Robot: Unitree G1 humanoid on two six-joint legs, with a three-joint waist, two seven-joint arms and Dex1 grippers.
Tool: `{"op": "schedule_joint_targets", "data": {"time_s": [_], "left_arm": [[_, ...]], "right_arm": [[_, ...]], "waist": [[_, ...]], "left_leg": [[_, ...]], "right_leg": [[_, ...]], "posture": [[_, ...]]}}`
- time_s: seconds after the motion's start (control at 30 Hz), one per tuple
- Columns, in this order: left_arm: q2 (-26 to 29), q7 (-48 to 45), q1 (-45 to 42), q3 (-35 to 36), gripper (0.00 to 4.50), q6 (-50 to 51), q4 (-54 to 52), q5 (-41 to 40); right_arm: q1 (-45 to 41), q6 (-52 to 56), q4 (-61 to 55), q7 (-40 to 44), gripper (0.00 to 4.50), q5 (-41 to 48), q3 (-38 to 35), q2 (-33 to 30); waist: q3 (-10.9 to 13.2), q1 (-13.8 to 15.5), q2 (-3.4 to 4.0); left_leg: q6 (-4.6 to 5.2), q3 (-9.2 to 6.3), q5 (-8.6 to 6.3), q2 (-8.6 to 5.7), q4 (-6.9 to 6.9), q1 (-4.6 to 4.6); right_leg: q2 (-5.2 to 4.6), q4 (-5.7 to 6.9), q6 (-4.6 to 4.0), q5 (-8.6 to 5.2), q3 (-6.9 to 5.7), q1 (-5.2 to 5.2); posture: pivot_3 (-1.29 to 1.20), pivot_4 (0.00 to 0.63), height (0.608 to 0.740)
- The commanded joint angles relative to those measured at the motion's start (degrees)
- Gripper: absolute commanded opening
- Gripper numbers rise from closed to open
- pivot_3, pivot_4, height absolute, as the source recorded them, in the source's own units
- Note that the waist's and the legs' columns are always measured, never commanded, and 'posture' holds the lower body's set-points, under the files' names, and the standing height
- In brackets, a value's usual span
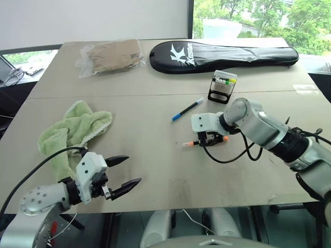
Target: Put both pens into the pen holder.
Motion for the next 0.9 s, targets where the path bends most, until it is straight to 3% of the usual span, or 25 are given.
{"op": "schedule_joint_targets", "data": {"time_s": [0.03,0.4,0.67,0.9], "left_arm": [[-0.2,0.2,0.2,0.1,4.5,-0.6,-0.8,0.0],[-0.5,1.0,0.9,-0.1,4.5,-0.3,-1.5,-0.1],[-0.4,1.2,0.2,-1.0,4.5,0.0,-1.4,-0.1],[-0.3,1.3,0.3,-1.7,4.5,-0.1,-1.5,0.2]], "right_arm": [[2.0,9.5,-0.2,-2.4,3.14,0.4,-0.2,4.9],[0.3,25.7,-5.9,-2.0,3.14,8.9,-5.3,10.0],[-0.4,26.5,-3.2,-7.4,3.14,9.2,-2.4,12.7],[-2.7,22.7,-3.2,-8.5,3.14,6.9,3.2,9.9]], "waist": [[-0.2,-0.9,-0.17],[-0.2,-1.9,-0.14],[-0.2,-2.2,-0.13],[-0.2,-2.6,-0.14]], "left_leg": [[-0.01,0.0,0.0,0.02,-0.03,0.03],[-0.02,0.29,0.0,0.09,-0.29,0.35],[-0.02,0.33,0.0,0.09,-0.29,0.38],[-0.01,0.46,0.0,0.11,-0.34,0.51]], "right_leg": [[0.01,0.02,0.0,0.0,0.01,0.0],[0.01,0.02,-0.08,0.04,0.21,0.0],[0.02,0.04,-0.08,0.04,0.27,0.0],[0.03,0.09,-0.08,0.04,0.4,0.02]], "posture": [[0.0,0.15,0.74],[0.0,0.15,0.74],[0.0,0.15,0.74],[0.0,0.15,0.74]]}}
